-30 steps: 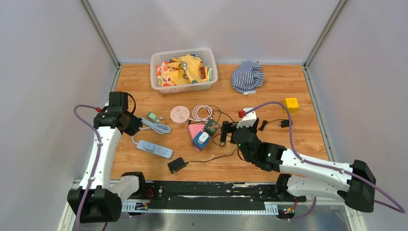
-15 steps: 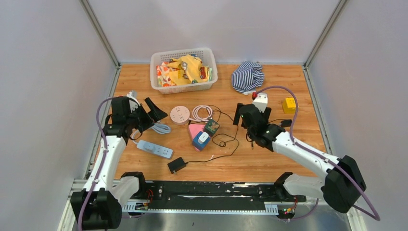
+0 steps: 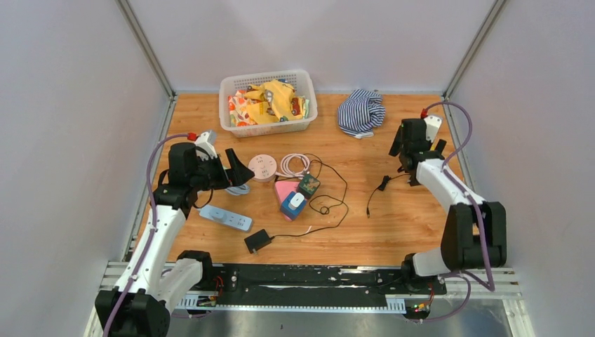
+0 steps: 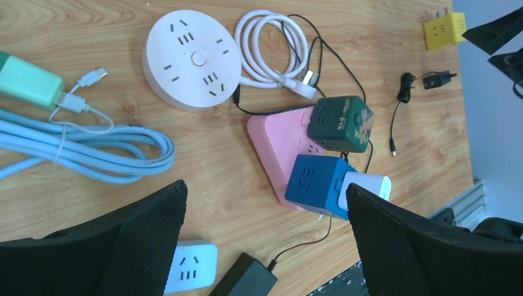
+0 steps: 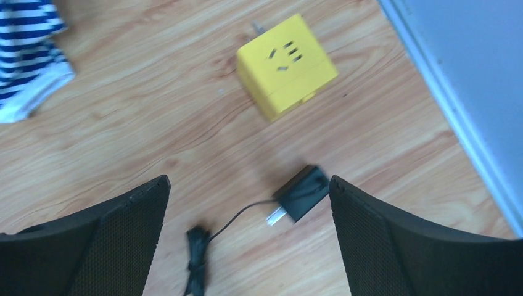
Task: Insert the plug
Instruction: Pick up the plug from the center of the board.
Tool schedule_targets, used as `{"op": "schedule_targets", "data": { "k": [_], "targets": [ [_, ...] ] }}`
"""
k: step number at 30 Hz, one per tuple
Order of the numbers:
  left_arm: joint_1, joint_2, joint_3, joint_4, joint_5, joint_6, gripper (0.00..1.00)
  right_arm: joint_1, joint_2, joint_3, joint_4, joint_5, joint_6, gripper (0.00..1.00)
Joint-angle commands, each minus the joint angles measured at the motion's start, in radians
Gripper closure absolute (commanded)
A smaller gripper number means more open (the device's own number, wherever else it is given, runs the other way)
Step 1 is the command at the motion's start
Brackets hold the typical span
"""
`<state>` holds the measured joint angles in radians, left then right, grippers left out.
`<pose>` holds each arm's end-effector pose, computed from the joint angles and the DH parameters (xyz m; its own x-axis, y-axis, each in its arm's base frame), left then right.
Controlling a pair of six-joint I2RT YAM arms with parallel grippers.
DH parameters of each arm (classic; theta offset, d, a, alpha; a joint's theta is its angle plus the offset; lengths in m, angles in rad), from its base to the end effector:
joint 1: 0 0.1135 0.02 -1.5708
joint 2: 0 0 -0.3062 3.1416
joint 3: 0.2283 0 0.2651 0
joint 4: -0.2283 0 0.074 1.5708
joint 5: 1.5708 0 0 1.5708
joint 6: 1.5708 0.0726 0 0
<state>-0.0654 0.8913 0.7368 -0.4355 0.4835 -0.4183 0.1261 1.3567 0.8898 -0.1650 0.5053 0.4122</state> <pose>0.2042 -0.0472 0.2943 -0.6874 -0.3154 -0.6542 0.1796 0.7990 -0.5739 0.3254 0.0058 0.2688 -0.4257 0.2994 -0.8539 0.4890 0.8701 0.0613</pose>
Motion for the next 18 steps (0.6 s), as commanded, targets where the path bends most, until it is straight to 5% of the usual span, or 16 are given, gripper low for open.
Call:
{"op": "schedule_targets", "data": {
  "k": [1, 9, 18],
  "targets": [
    [-0.006, -0.012, -0.014, -0.013, -0.032, 0.047, 0.0, -0.098, 0.138, 0.097, 0.025, -0.039, -0.239, 0.0],
    [-0.007, -0.012, -0.009, -0.022, -0.039, 0.054, 0.0, -0.168, 0.327, 0.179, 0.138, -0.17, -0.567, 0.0],
    [-0.008, -0.007, 0.001, -0.04, -0.04, 0.07, 0.0, -0.235, 0.457, 0.326, 0.062, -0.262, -0.699, 0.0]
  ]
}}
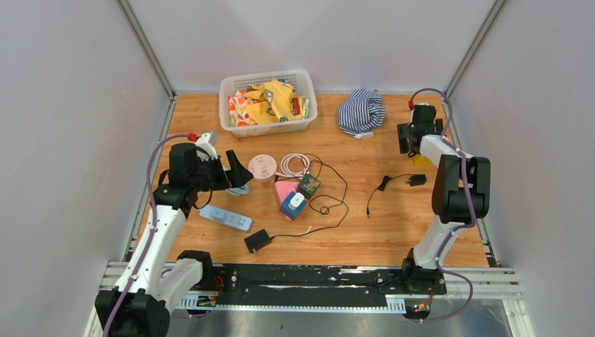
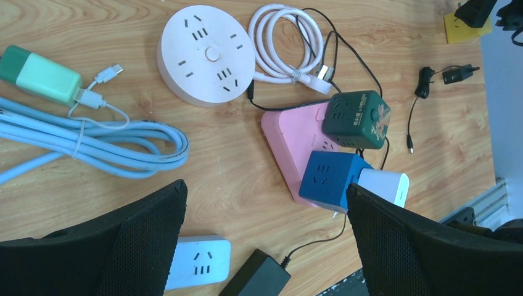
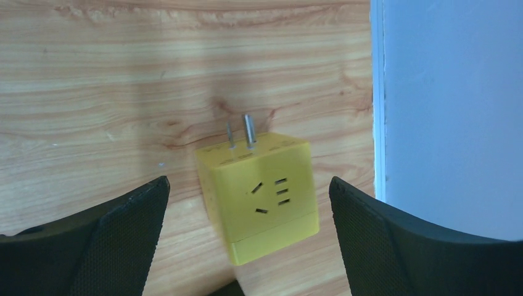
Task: Insert the plug
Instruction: Pick up the plug from the center of the board.
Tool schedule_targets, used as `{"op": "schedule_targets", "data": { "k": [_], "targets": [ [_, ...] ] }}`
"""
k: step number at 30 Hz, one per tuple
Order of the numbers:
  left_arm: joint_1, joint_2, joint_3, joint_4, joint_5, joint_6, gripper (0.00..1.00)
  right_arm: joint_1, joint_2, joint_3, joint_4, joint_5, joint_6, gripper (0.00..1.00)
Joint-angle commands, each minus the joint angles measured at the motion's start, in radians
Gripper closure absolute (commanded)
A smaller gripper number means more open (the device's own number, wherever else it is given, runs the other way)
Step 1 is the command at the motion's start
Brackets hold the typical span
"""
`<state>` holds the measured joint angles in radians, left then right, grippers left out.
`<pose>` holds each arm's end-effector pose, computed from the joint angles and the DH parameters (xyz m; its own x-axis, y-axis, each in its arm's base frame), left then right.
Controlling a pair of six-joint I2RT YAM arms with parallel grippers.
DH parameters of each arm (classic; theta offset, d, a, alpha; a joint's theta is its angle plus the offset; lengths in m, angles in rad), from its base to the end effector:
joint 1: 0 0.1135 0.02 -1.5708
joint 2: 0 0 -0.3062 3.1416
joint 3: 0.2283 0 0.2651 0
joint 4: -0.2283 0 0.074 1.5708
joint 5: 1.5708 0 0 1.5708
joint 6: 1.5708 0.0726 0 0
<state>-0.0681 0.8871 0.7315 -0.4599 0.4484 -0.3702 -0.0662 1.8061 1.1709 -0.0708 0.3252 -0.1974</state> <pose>0.2022 -0.0453 0.2896 -0.6870 -0.2799 -0.6706 0.1780 0.8299 -0.5287 0.4410 -0.0525 0.2137 -0.6947 -0.1402 -0.7055 0.1724 0.9198 -0.3525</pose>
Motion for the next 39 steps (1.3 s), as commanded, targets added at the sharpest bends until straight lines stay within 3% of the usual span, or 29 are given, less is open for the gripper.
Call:
{"op": "schedule_targets", "data": {
  "k": [1, 10, 16, 20, 23, 26, 39],
  "targets": [
    [-0.005, -0.001, 0.006, -0.015, -0.004, 0.022, 0.0, -0.051, 0.009, 0.047, -0.038, -0.106, -0.088, 0.0],
    [-0.005, 0.011, 0.009, -0.01, -0.001, 0.02, 0.0, -0.127, 0.036, 0.056, -0.1, -0.302, -0.044, 0.07],
    [-0.004, 0.015, 0.006, -0.004, 0.007, 0.017, 0.0, -0.135, 0.062, 0.076, -0.128, -0.301, -0.034, 0.14],
    [-0.004, 0.006, 0.003, -0.007, 0.004, 0.02, 0.0, -0.135, 0.079, 0.108, -0.179, -0.298, -0.036, 0.28],
    [-0.004, 0.005, 0.001, -0.005, 0.004, 0.018, 0.0, -0.133, 0.06, 0.096, -0.179, -0.31, -0.036, 0.39],
    [-0.004, 0.005, -0.001, -0.002, 0.006, 0.016, 0.0, -0.13, 0.032, 0.085, -0.181, -0.357, -0.028, 0.44],
    [-0.004, -0.017, -0.023, 0.014, 0.006, -0.008, 0.0, 0.004, -0.185, 0.034, -0.166, -0.494, 0.012, 0.54]
  ]
}}
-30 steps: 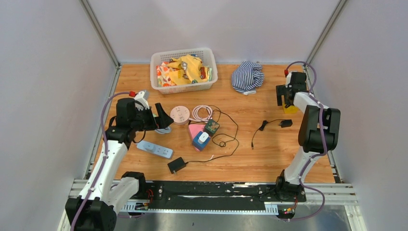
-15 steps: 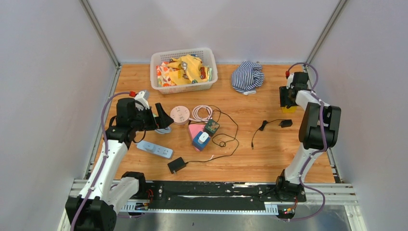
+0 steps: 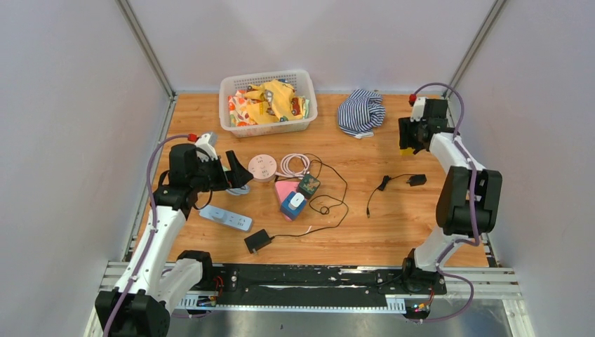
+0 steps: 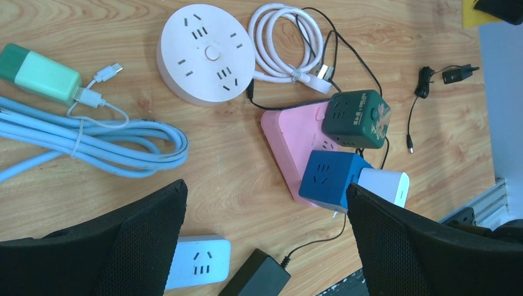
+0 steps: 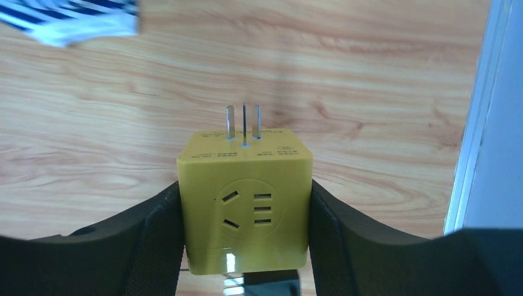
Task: Insert the plug
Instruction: Pick up the plug from the center of the board.
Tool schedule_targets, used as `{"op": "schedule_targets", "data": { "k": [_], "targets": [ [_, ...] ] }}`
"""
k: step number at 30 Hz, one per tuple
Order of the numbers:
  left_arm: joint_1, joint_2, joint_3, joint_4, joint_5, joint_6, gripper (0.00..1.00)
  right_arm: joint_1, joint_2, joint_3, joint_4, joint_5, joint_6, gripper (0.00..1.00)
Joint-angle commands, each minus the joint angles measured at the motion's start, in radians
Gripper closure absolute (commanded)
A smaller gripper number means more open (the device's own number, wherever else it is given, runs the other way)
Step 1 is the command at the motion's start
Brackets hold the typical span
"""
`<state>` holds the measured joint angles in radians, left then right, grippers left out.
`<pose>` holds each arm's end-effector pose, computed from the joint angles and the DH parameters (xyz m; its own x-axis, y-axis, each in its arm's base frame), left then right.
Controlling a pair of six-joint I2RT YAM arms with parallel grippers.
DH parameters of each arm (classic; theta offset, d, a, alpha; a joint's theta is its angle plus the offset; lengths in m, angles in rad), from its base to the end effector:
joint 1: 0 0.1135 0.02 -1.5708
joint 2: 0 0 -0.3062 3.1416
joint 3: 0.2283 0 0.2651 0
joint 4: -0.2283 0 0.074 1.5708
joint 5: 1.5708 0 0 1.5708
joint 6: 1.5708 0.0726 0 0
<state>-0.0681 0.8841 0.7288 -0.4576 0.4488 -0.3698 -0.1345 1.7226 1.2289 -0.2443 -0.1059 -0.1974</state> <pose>0.2017 -0.0453 0.2894 -0.6852 -0.2796 -0.6725 0.1799 0.8297 -0.5284 0.4274 -0.0501 0.2483 -0.6647 -0.1068 -0.7394 -0.0760 0.9943 -0.0754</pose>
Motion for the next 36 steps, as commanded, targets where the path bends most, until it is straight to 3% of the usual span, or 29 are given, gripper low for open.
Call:
{"op": "schedule_targets", "data": {
  "k": [1, 9, 15, 20, 28, 36],
  "targets": [
    [-0.004, -0.014, -0.021, 0.012, 0.004, -0.01, 0.0, 0.096, -0.123, -0.031, 0.012, -0.06, 0.0, 0.55],
    [-0.004, -0.018, -0.021, 0.003, -0.007, -0.04, 0.0, 0.334, -0.359, -0.148, 0.099, -0.108, -0.149, 0.55],
    [-0.005, 0.015, -0.028, 0.08, 0.17, -0.109, 0.0, 0.532, -0.547, -0.319, 0.232, -0.2, -0.316, 0.56],
    [-0.011, 0.025, -0.038, 0.149, 0.261, -0.185, 0.0, 0.689, -0.645, -0.404, 0.292, -0.266, -0.362, 0.57],
    [-0.086, 0.033, -0.07, 0.326, 0.378, -0.312, 0.0, 0.924, -0.648, -0.421, 0.317, -0.235, -0.369, 0.58],
    [-0.17, 0.057, -0.051, 0.328, 0.39, -0.339, 0.0, 1.059, -0.572, -0.404, 0.407, -0.171, -0.376, 0.58]
  ]
}}
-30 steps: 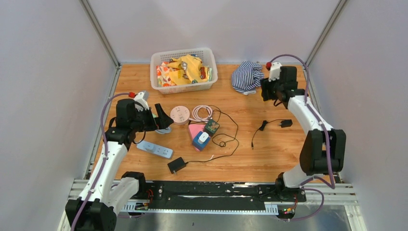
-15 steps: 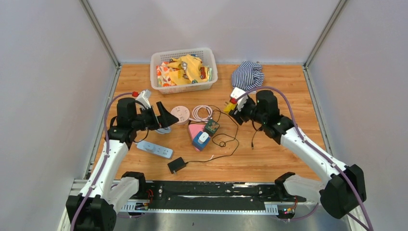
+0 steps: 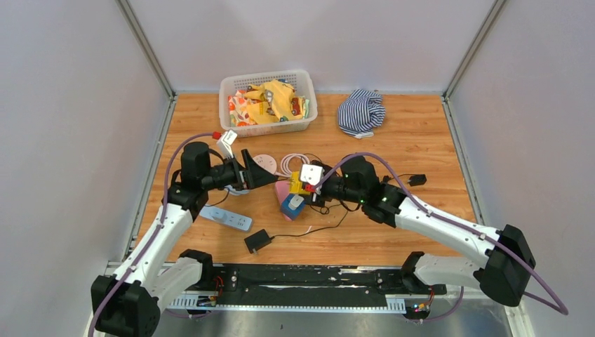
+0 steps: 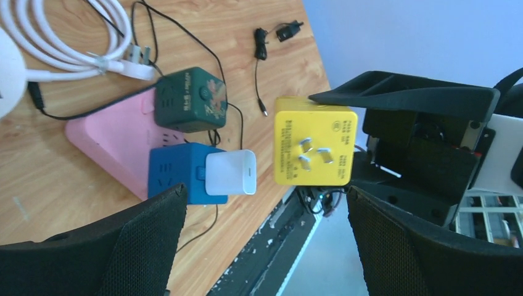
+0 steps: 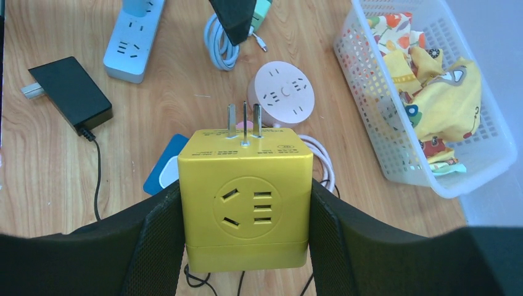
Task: Insert the plug
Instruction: Pick up the plug from the center of the board.
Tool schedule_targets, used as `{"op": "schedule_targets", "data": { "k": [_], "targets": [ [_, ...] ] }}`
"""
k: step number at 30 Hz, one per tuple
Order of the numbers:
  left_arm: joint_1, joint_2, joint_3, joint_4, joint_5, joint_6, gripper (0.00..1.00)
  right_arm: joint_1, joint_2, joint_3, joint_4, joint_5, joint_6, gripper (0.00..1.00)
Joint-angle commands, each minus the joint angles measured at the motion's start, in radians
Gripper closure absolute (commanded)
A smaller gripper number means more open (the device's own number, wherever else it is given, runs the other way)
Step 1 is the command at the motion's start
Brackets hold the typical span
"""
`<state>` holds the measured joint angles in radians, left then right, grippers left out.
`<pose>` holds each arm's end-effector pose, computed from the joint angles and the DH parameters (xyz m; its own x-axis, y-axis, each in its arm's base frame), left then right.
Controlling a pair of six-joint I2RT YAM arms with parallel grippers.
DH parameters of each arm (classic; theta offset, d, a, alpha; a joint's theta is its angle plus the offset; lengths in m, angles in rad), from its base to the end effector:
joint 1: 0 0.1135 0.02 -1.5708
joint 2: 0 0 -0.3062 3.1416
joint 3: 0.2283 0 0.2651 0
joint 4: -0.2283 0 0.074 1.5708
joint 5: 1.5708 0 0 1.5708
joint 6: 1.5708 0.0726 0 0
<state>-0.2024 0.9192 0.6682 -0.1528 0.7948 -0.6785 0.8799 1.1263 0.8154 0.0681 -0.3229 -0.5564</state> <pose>0.1994 -0.0938 0.3019 -0.7915 -0.2863 -0.5399 0.3686 0.4810 -0.7955 0.1678 0.2391 0.3337 0.3595 -0.3511 -0.8645 -0.8682 0.2137 -0.4479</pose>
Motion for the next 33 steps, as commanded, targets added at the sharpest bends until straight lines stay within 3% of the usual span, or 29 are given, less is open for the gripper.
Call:
{"op": "schedule_targets", "data": {
  "k": [1, 23, 33],
  "targets": [
    [-0.042, 0.036, 0.01, 0.017, 0.047, -0.026, 0.0, 0.053, 0.03, 0.009, 0.106, 0.057, -0.013, 0.58],
    [-0.14, 0.123, 0.002, 0.112, 0.077, -0.09, 0.02, 0.154, 0.142, 0.111, 0.104, 0.054, -0.025, 0.56],
    [-0.149, 0.147, 0.006, 0.115, 0.103, -0.087, 0.22, 0.155, 0.165, 0.12, 0.113, 0.057, -0.033, 0.56]
  ]
}}
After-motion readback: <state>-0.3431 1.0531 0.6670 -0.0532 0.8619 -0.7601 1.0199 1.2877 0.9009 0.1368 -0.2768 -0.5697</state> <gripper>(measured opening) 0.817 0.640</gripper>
